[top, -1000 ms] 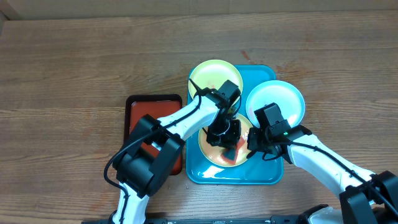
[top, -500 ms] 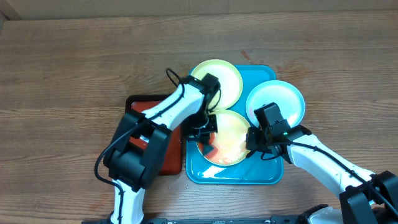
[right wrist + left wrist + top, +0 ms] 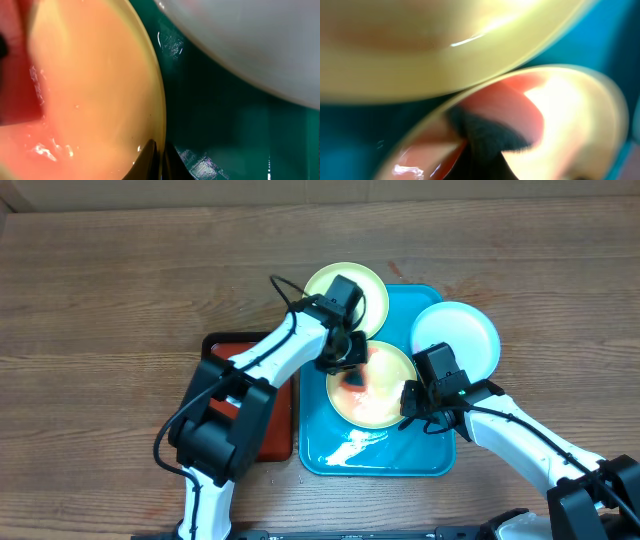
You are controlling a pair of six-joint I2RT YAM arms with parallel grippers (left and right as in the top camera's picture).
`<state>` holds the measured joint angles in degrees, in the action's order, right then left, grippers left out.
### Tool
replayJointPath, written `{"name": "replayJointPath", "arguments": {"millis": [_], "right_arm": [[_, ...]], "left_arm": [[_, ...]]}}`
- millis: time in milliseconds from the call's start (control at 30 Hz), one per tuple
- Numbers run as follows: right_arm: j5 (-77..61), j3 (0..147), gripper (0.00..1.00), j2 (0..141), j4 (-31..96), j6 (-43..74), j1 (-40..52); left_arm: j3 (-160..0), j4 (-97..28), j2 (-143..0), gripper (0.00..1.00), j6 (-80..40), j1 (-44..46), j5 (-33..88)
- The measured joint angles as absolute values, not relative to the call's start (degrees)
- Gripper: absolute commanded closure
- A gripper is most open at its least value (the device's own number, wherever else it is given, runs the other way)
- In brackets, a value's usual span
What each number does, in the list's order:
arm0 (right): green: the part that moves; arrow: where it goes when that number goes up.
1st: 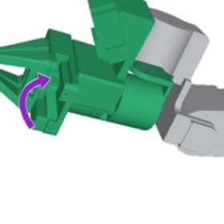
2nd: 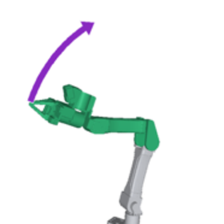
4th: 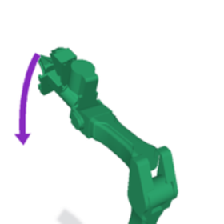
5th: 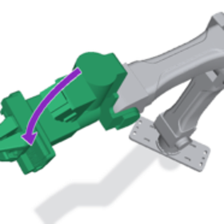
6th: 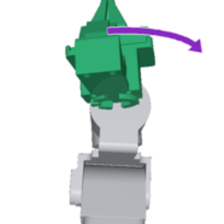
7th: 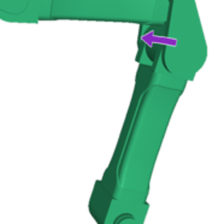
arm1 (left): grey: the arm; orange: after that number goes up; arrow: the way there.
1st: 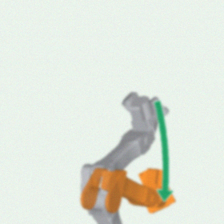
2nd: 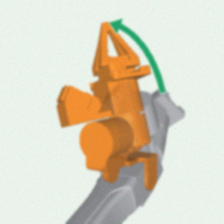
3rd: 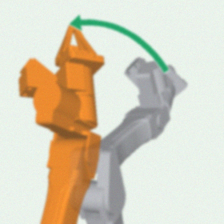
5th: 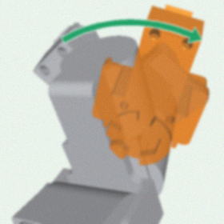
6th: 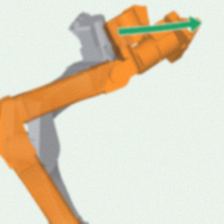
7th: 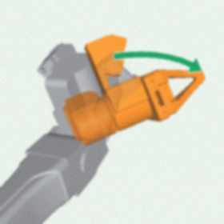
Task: Clean dirty plates on tray and stack at the side
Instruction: 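Scrub the lower yellow plate with the sponge in the left gripper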
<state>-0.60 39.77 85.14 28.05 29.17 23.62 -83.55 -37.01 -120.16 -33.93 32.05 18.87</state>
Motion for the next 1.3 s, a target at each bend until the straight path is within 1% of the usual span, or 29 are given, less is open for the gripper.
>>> {"name": "replayJointPath", "arguments": {"millis": [233,433,633,800,1000,1167,1300], "right_arm": [[-0.3,39.8,0.96,85.1,28.8,28.9,23.6],[0.2,39.8,0.96,85.1,29.2,28.8,23.6],[-1.0,39.8,0.96,85.1,29.4,28.0,23.7],[-2.2,39.8,0.96,85.1,29.5,27.4,24.1],[-3.8,39.8,0.96,85.1,29.1,27.0,24.5],[-4.0,39.8,0.96,85.1,28.9,27.0,24.5],[-3.7,39.8,0.96,85.1,29.0,27.0,24.4]], "left_arm": [[-80.6,-28.1,-120.8,0.96,-34.4,36.8,23.8],[-80.6,-26.1,-122.6,0.96,-34.4,37.2,32.1],[-80.6,-35.2,-122.9,0.96,-35.7,37.3,38.6],[-80.7,-43.5,-122.9,0.96,-36.0,36.7,39.3],[-80.9,-52.3,-122.4,0.96,-35.4,34.5,36.0],[-80.3,-57.3,-118.5,0.96,-35.2,32.3,23.2],[-79.6,-57.8,-113.5,0.96,-34.3,29.3,14.3]]}}
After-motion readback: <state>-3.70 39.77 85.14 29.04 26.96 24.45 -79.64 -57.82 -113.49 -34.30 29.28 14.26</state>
